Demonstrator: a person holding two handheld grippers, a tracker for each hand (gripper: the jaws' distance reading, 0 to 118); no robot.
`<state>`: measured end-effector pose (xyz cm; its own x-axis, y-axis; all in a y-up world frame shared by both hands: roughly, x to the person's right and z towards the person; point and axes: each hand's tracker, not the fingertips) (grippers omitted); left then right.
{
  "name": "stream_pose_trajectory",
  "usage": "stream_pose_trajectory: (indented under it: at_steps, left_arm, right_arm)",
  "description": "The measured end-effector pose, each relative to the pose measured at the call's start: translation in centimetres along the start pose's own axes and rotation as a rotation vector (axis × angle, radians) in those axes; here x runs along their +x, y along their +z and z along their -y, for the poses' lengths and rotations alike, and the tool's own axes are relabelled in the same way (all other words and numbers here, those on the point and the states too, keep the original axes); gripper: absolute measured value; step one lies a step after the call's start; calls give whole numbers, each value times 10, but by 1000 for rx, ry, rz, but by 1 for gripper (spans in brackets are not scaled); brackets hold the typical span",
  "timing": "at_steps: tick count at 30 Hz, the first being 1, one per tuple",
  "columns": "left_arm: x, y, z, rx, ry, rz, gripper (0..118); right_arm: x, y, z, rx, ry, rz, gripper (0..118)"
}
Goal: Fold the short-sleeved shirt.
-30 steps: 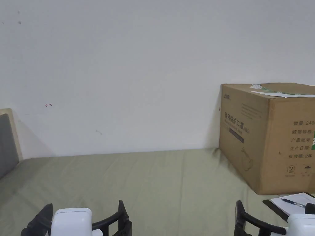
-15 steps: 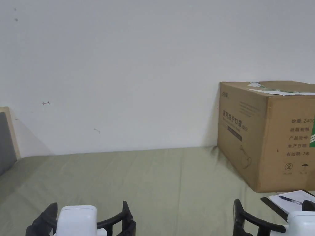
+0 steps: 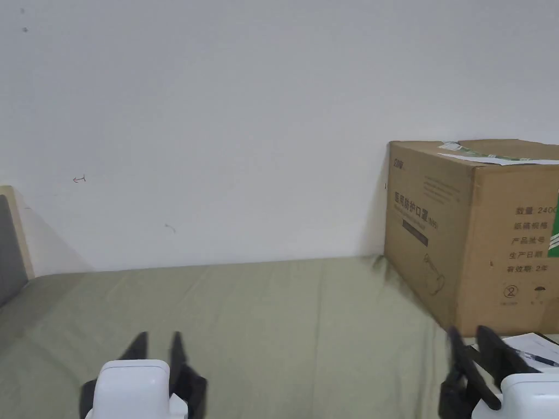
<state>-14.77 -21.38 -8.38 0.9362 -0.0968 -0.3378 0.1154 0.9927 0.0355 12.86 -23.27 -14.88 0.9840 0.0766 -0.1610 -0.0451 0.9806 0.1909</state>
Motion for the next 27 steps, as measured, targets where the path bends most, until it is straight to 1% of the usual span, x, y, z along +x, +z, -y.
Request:
stream_pose_trajectory:
  at_steps: [2,3,4,5,9,11,13,15,17,19,20,22,24,25,27]
  left_arm:
    - [0,-1,0,-6,-16,-43,0]
    - [-1,-1,0,-4,-1,-23,0]
    - [-3,-1,0,-16,22,8,0]
    - [-4,-2,-1,-21,22,2,0]
    - [-4,-4,2,-34,23,-12,0]
    - [-9,-3,2,-51,25,-16,0]
    - [-20,5,2,-60,-7,-62,0]
    - [-39,15,3,-49,-23,-87,0]
    - [-67,26,5,-62,-63,-178,0]
    - [-98,39,9,-75,-66,-274,0]
    - [-113,45,11,-83,-60,-316,0]
    - [-144,60,15,-104,-28,-402,0]
    - [-166,72,18,-116,-2,-464,0]
    - [-175,77,20,-125,1,-499,0]
    - [-186,83,23,-137,2,-524,0]
  right_arm:
    - [3,-2,-1,-25,-17,17,4]
    - [6,-3,-1,-52,-58,3,0]
    - [9,-3,-2,-62,-89,-6,0]
    - [11,-4,-2,-68,-106,0,0]
    - [13,-5,-3,-86,-113,-3,0]
    - [12,-6,-3,-94,-119,-32,0]
    - [4,-13,-5,-109,-130,-75,0]
    - [-13,-21,-6,-122,-123,-104,0]
    - [-41,-29,-7,-123,-142,-178,0]
    - [-77,-35,-7,-127,-167,-275,0]
    - [-95,-36,-7,-133,-163,-330,0]
    - [-134,-36,-8,-136,-158,-477,0]
    - [-162,-37,-11,-143,-174,-592,0]
    - [-174,-37,-13,-148,-190,-626,0]
    - [-189,-38,-14,-167,-222,-641,0]
